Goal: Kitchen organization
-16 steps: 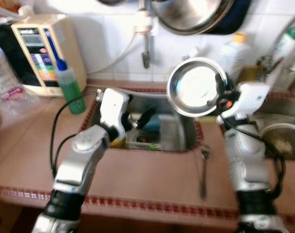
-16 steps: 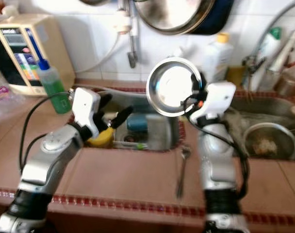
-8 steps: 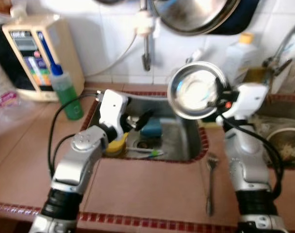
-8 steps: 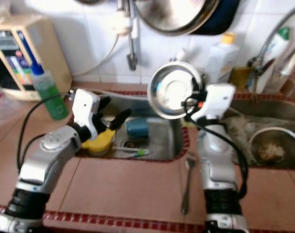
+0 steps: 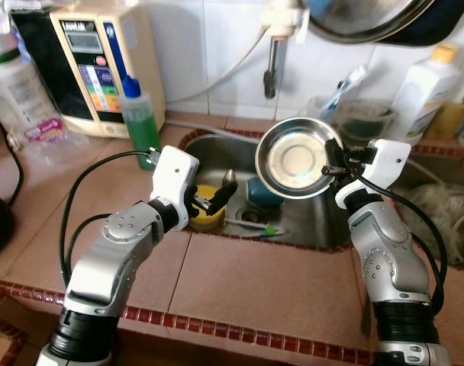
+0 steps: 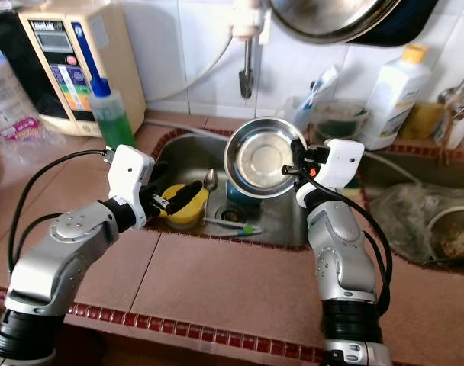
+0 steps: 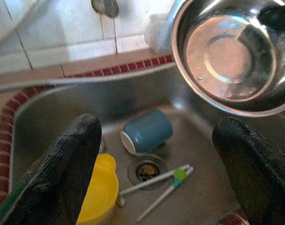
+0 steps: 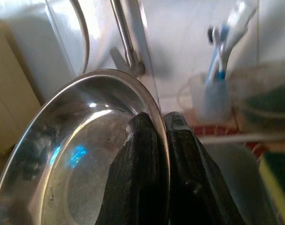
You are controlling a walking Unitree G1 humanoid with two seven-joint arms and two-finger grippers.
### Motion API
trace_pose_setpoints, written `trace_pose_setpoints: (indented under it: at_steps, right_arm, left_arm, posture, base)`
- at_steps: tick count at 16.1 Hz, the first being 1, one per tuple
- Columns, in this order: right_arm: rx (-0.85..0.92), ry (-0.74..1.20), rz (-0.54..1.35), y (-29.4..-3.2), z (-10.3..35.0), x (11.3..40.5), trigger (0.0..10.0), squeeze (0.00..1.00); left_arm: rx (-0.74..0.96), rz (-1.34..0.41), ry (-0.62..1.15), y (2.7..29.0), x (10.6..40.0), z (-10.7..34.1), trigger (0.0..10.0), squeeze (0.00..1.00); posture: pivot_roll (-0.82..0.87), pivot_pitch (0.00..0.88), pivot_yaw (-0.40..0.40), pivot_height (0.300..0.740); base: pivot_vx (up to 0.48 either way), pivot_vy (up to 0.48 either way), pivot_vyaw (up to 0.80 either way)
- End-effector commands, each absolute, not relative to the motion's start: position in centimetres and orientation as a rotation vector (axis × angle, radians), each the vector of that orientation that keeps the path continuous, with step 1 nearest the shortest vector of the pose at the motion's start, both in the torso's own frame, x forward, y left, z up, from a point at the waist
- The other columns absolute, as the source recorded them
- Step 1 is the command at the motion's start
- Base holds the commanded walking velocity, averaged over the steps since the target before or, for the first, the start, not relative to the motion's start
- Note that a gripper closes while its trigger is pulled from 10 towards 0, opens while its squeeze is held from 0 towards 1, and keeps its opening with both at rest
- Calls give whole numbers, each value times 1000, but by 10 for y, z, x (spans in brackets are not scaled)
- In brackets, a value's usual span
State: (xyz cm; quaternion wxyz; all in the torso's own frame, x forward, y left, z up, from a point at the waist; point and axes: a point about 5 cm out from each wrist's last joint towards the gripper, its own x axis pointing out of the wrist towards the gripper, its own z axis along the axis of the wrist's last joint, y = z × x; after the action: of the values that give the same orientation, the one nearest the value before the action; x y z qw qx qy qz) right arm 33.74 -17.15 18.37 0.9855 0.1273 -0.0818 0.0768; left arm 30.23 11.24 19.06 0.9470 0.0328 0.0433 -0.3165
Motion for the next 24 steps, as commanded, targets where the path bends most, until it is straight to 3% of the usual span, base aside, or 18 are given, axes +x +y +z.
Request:
trace_pose_setpoints:
  at_steps: [1, 5, 12, 24]
  right_arm:
    - [270, -185, 135, -177, 191, 336, 10000, 0]
    - [235, -124, 117, -182, 187, 345, 10000, 0]
    - [214, -15, 203, -169, 176, 349, 10000, 0]
    - [316, 194, 248, -162, 161, 366, 10000, 0]
  left_arm:
    - [67, -652, 91, 113, 299, 195, 10000, 0]
    - [87, -596, 130, 102, 296, 193, 10000, 0]
    - [109, -448, 176, 84, 298, 177, 10000, 0]
    - [118, -511, 173, 70, 286, 180, 10000, 0]
  posture:
    - [-146, 168, 28, 740]
    - [-114, 227, 32, 740]
    - [-102, 234, 32, 740]
    - [-87, 209, 24, 740]
  base:
    - [0, 0, 0]
    - [0, 0, 0]
    - [0, 0, 0]
    - [0, 0, 0]
